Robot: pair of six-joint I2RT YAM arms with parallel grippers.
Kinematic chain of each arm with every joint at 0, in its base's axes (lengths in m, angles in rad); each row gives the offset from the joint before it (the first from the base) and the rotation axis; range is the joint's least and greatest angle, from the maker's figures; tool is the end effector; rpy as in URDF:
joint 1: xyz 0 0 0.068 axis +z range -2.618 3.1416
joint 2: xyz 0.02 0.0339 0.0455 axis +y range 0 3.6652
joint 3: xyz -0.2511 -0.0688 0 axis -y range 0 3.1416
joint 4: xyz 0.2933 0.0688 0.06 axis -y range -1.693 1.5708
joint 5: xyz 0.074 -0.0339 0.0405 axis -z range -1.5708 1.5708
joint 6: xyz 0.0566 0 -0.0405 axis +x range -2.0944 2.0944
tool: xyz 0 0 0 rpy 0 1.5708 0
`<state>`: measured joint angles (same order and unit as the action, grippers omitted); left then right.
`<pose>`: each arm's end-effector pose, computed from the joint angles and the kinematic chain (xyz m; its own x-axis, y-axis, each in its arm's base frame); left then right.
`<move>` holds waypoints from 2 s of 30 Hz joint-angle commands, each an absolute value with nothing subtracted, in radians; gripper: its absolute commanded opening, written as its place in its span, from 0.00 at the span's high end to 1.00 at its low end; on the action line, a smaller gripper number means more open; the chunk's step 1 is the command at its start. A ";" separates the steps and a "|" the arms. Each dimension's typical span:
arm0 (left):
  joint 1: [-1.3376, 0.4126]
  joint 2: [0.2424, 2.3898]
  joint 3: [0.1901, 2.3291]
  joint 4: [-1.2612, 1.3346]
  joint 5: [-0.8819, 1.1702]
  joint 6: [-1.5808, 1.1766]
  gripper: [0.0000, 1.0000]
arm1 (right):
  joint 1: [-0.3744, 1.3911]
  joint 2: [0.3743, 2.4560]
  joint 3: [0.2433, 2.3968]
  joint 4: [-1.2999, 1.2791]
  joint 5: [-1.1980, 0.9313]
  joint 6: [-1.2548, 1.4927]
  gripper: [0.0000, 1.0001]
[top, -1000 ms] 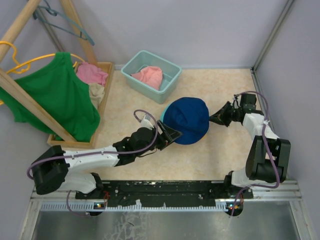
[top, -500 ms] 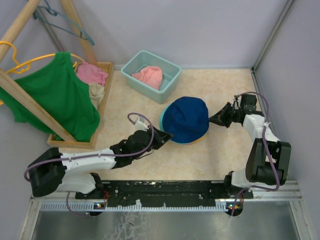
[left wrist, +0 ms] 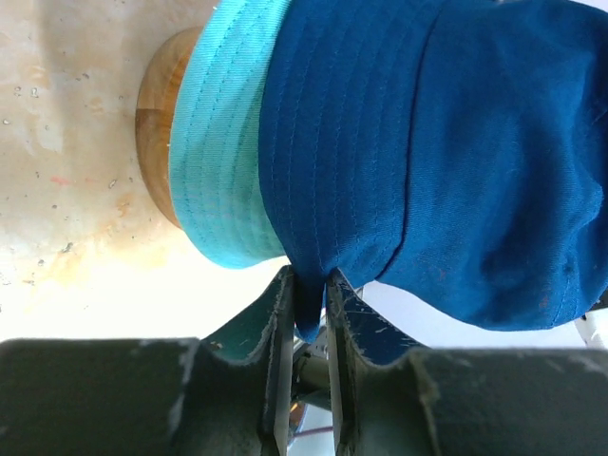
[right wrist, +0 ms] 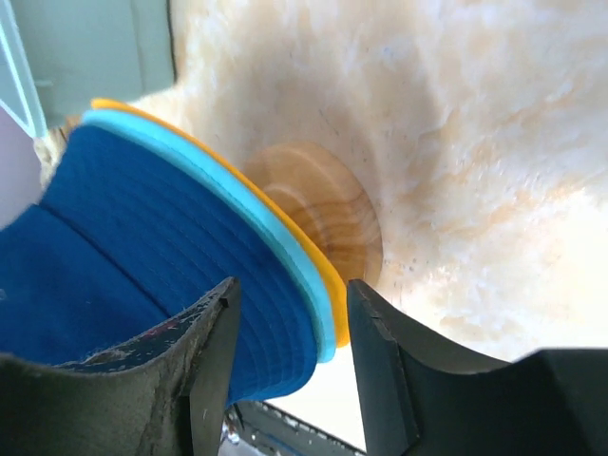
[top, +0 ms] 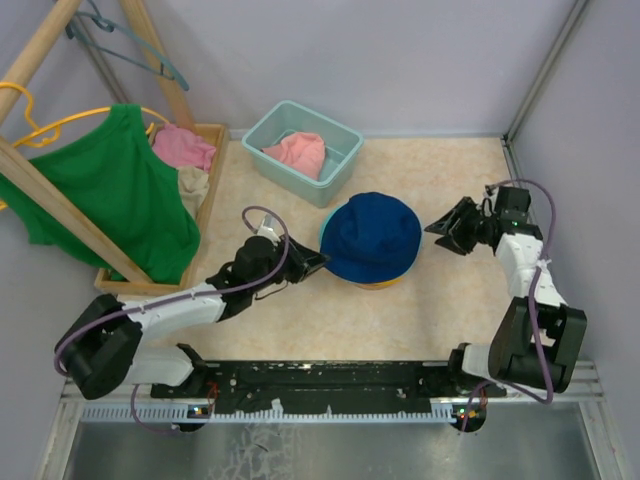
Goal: Stack the hats
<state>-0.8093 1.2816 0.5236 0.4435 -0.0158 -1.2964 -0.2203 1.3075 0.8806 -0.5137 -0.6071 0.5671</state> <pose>0.2262 -0.2359 0.1557 -0.7445 -0.6139 -0.2624 -0.0122 0.4054 -0.9141 0.3169 -0.0379 0.1918 -0.7448 0.6189 -0.2495 0.2982 0.6431 0.7053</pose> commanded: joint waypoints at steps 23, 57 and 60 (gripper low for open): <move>-0.478 1.611 0.865 0.325 0.786 -1.110 0.75 | -0.279 1.409 0.730 -0.003 -0.969 0.664 0.30; -0.434 1.860 0.783 0.533 0.927 -1.127 0.98 | -0.291 1.530 0.648 0.060 -0.949 0.793 1.00; -0.433 1.876 0.751 0.558 0.929 -1.118 0.99 | -0.294 1.534 0.667 0.005 -0.927 0.754 1.00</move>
